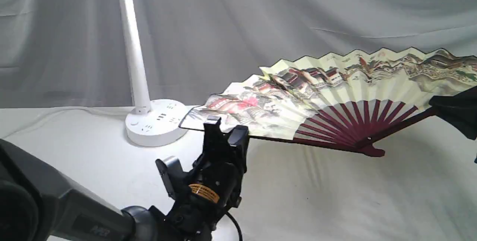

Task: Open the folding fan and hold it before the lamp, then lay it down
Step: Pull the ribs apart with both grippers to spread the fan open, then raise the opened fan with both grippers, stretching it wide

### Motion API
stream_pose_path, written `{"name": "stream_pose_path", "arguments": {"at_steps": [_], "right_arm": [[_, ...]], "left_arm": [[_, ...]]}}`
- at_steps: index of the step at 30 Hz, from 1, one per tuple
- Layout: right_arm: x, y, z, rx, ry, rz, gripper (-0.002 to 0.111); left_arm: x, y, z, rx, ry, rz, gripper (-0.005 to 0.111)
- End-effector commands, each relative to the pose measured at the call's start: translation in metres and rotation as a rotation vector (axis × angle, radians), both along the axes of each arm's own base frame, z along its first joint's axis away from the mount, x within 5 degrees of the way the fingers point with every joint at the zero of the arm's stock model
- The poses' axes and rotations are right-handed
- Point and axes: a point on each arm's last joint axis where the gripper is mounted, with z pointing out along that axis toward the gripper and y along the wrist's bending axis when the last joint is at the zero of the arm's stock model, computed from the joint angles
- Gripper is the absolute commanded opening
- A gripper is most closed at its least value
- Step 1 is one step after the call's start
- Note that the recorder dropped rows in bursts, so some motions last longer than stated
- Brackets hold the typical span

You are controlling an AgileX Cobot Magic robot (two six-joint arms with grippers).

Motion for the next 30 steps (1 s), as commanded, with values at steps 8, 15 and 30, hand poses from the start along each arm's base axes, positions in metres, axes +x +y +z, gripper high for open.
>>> {"name": "stream_pose_path", "arguments": {"at_steps": [8,15,30], "right_arm": [[-0.011,-0.024,0.001,-0.049,0.006,-0.088,0.000],[-0.014,-0.029,0.000,-0.036,0.021,-0.101,0.000],[0.006,0.004,0.003,0.029,0.025,-0.045,0.000]], "left_arm": [[0.005,0.013,0.011,-0.075,-0.025,0.108,0.000],[0.006,0.014,0.012,-0.080,-0.022,0.120,0.000],[0.007,0.026,0.062,-0.083,-0.103,0.246,0.000]]}}
